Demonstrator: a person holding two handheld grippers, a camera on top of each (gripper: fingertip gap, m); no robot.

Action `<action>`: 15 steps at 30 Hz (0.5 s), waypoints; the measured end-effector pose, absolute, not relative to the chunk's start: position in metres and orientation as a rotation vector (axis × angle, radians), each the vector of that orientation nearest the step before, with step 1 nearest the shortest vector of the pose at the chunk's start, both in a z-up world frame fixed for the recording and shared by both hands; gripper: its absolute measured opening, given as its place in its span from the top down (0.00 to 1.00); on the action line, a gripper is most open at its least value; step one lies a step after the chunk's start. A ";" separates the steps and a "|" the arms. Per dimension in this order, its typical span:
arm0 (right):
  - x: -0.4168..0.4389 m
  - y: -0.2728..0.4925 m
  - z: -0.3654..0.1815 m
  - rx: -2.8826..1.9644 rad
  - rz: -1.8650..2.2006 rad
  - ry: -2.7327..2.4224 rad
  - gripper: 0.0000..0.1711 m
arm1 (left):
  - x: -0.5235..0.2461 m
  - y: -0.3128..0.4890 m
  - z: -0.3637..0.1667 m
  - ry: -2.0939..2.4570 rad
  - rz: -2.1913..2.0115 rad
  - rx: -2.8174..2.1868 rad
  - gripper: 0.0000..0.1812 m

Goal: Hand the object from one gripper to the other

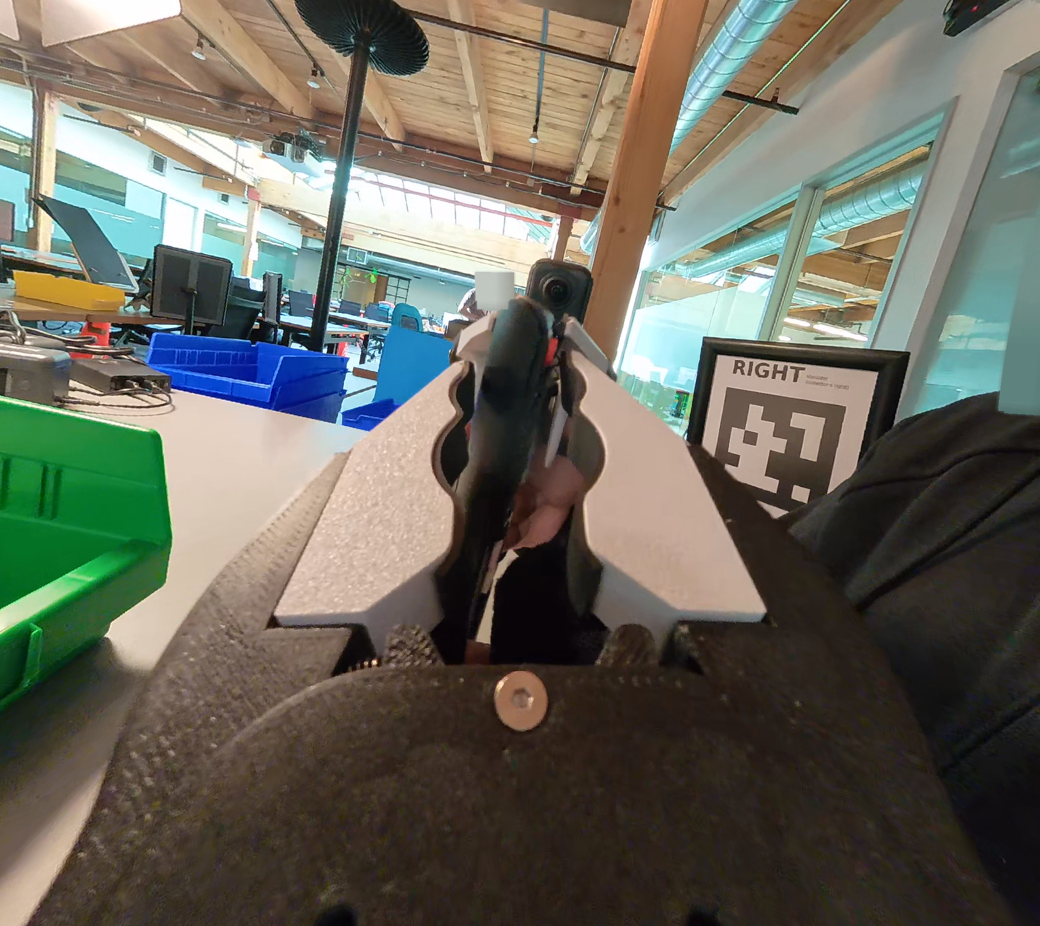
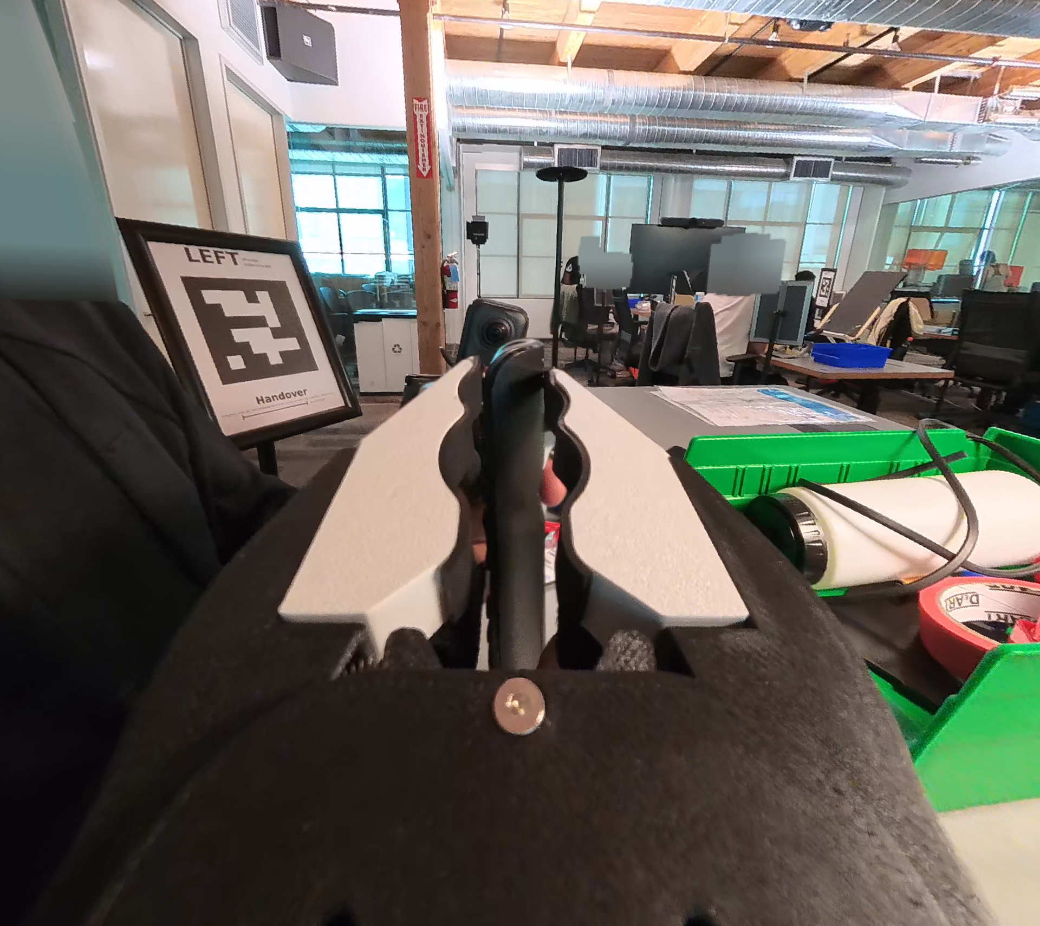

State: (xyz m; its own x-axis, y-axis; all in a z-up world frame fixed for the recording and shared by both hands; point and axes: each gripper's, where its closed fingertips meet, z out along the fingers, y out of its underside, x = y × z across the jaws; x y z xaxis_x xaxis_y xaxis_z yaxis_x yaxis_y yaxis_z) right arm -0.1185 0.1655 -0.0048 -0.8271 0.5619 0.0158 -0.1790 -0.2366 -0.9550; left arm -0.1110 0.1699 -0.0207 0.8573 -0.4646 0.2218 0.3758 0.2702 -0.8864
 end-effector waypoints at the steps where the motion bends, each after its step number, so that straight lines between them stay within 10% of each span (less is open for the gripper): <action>1: -0.118 0.165 -0.004 -0.459 2.107 -1.555 0.88 | -0.111 0.171 -0.022 0.090 -0.564 -1.174 0.85; 15: -0.121 0.163 -0.018 -0.476 2.060 -1.638 0.82 | -0.117 0.163 -0.015 0.111 -0.454 -1.134 0.88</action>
State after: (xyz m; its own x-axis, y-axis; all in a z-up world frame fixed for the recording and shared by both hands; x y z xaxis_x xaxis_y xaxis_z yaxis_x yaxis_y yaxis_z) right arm -0.1211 0.1630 -0.0179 -0.8331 0.5528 0.0163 -0.1404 -0.1829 -0.9731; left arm -0.1165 0.1632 -0.0150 0.9036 -0.4044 0.1414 0.2932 0.3432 -0.8923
